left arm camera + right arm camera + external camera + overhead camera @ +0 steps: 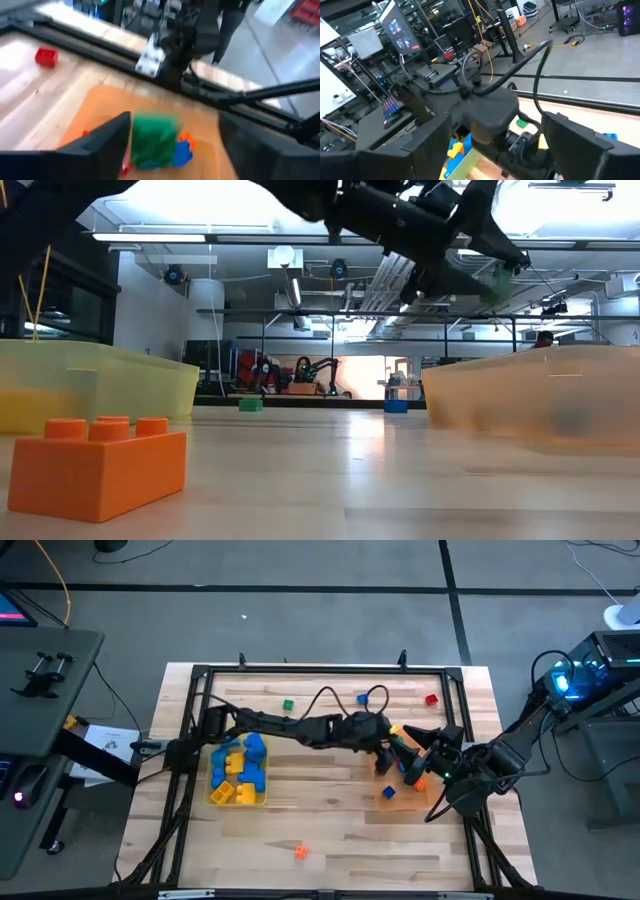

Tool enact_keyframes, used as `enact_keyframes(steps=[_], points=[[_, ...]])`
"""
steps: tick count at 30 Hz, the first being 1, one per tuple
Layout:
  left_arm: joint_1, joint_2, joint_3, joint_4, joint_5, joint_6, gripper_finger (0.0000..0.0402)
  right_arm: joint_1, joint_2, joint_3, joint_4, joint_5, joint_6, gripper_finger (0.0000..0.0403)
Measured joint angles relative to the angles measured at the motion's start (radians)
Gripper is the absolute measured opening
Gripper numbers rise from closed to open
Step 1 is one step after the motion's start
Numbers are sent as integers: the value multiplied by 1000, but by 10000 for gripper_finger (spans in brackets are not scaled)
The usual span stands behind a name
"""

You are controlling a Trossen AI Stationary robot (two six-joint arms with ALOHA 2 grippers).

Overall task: Sort blocks by size
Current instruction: Put the small green game piece into the orange bin, then put the small orange game piece into the orange bin

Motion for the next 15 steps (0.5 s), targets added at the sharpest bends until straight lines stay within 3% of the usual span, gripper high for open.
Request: enact_keyframes(steps=[4, 10, 15], points=[[21, 0, 80, -192, 98, -27, 350, 0, 0, 0, -4, 2, -2, 303], [13, -29, 114, -489, 350, -15, 369, 0, 0, 0, -4, -1, 0, 303], [-104, -105, 105, -757, 275, 152, 367, 2, 0, 0, -7, -42, -19, 303]])
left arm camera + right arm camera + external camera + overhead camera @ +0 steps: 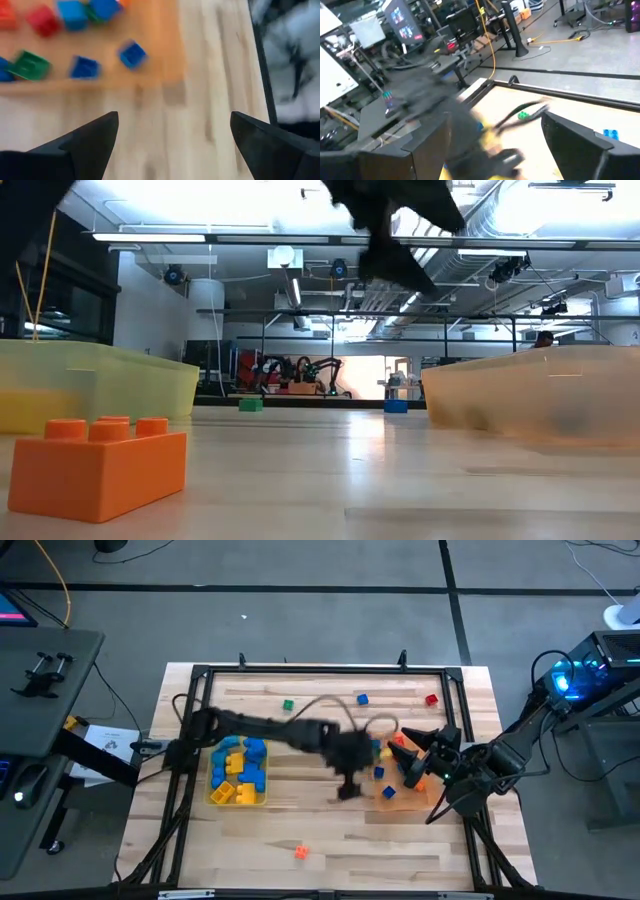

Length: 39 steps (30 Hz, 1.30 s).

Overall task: Sort blocks by size
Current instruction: Put the small orange game piece into the orange bin

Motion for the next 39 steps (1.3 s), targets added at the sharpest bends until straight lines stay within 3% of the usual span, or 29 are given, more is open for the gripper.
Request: enact_keyframes(steps=[7, 11, 14, 20, 27, 39], points=[[-271, -180, -255, 109, -146, 83, 367, 0, 0, 0, -3, -63, -7, 303], [-388, -249, -452, 187, -282, 62, 367, 0, 0, 0, -11, -84, -17, 303], [-460, -267, -527, 213, -322, 27, 367, 0, 0, 0, -13, -102, -36, 303], [-576, -207, -544, 260, -320, -19, 367, 0, 0, 0, -17, -123, -59, 303], [-575, -112, -545, 309, -398, -226, 367, 1, 0, 0, -39, -138, -59, 303], [-586, -69, -544, 226, -401, -214, 358, 0, 0, 0, -64, -141, -59, 303]])
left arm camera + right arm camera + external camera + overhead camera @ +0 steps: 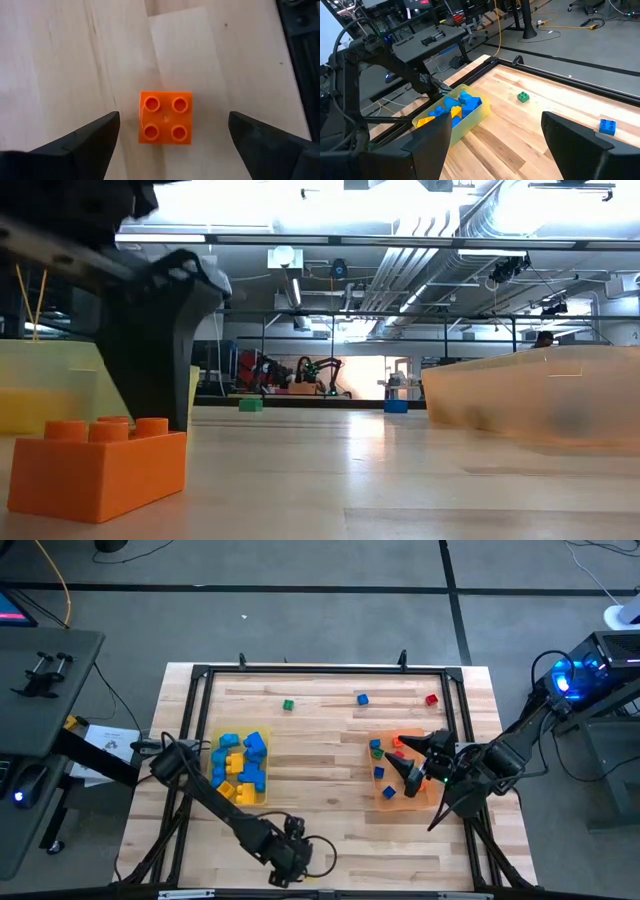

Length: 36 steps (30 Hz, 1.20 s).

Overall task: Sort blocks by size
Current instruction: Put the small orange game piece into the orange bin

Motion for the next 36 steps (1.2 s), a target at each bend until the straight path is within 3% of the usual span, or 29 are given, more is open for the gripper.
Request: enact_keyframes(steps=[7, 10, 13, 17, 18, 22, 25, 28, 31, 36], points=[[7, 31, 3, 11, -8, -44, 316, -1, 0, 0, -7, 0, 0, 303], [7, 33, 3, 13, -22, -46, 280, -1, 0, 0, -7, 0, 0, 303], [6, 31, 2, 22, -60, -48, 216, -1, 0, 0, -7, 0, 0, 303], [23, 32, 1, 38, -74, -41, 104, -1, 0, 0, -6, 0, 0, 303], [31, 31, 1, 42, -77, -30, 94, -1, 0, 0, -4, 1, 0, 303], [100, 21, -2, 61, -143, 44, 95, -1, 0, 0, 27, 14, 0, 303], [196, -7, -2, 143, -223, 85, 95, -2, 0, 0, 69, 80, 0, 303], [307, -35, -1, 276, -236, 117, 95, -2, 0, 0, 124, 179, 0, 303], [425, -34, -1, 450, -173, 124, 95, -7, 0, 0, 186, 256, 0, 303], [592, -22, 16, 711, -16, 65, 95, -30, 1, 0, 234, 268, 0, 303]])
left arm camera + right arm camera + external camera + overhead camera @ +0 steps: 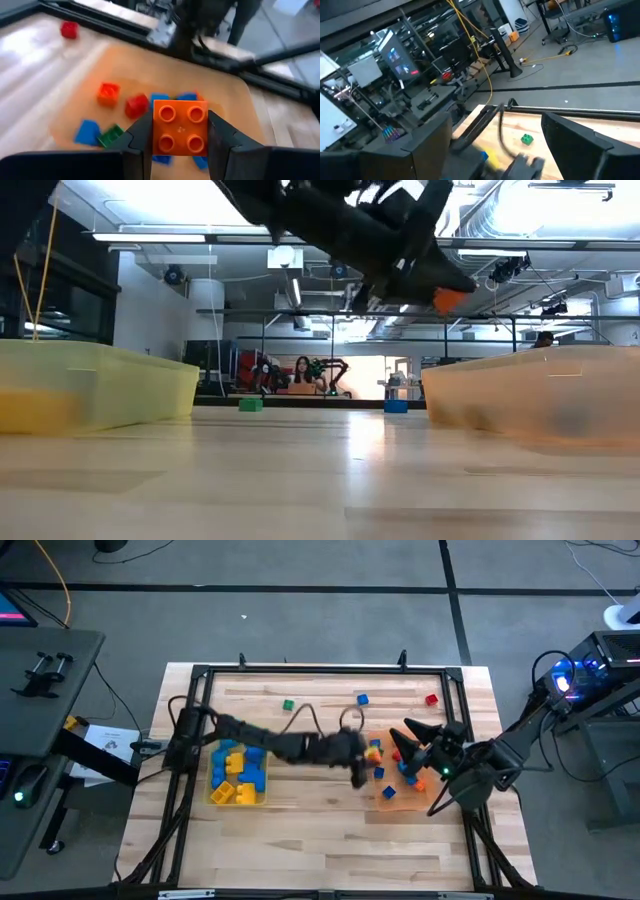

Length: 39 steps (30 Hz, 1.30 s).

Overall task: Sort blocks by size
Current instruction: Put the small orange game piece into the orange bin, then put the small blue game piece into the orange bin

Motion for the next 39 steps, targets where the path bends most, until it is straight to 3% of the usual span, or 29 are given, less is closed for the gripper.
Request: enact_keyframes(steps=[9, 17, 21, 27, 30, 35, 39], points=[[123, 77, 158, 24, 121, 56, 103, -52, 3, 0, 36, -4, -15, 303], [138, 80, 217, 13, 154, 92, 283, -70, 2, 0, 48, -18, -35, 303], [145, 34, 216, -91, 173, 92, 338, -70, 3, 0, 56, -23, -54, 303], [180, -93, 198, -479, 317, 61, 346, -71, 3, 0, 48, -23, -53, 303], [182, -199, 73, -497, 325, 81, 344, -93, 3, 0, 41, -28, -47, 303], [164, -487, -342, -99, 322, -75, 343, -171, 3, -2, 14, -118, -7, 303], [129, -721, -680, 111, 226, -248, 343, -288, 20, -3, -81, -236, 132, 303]])
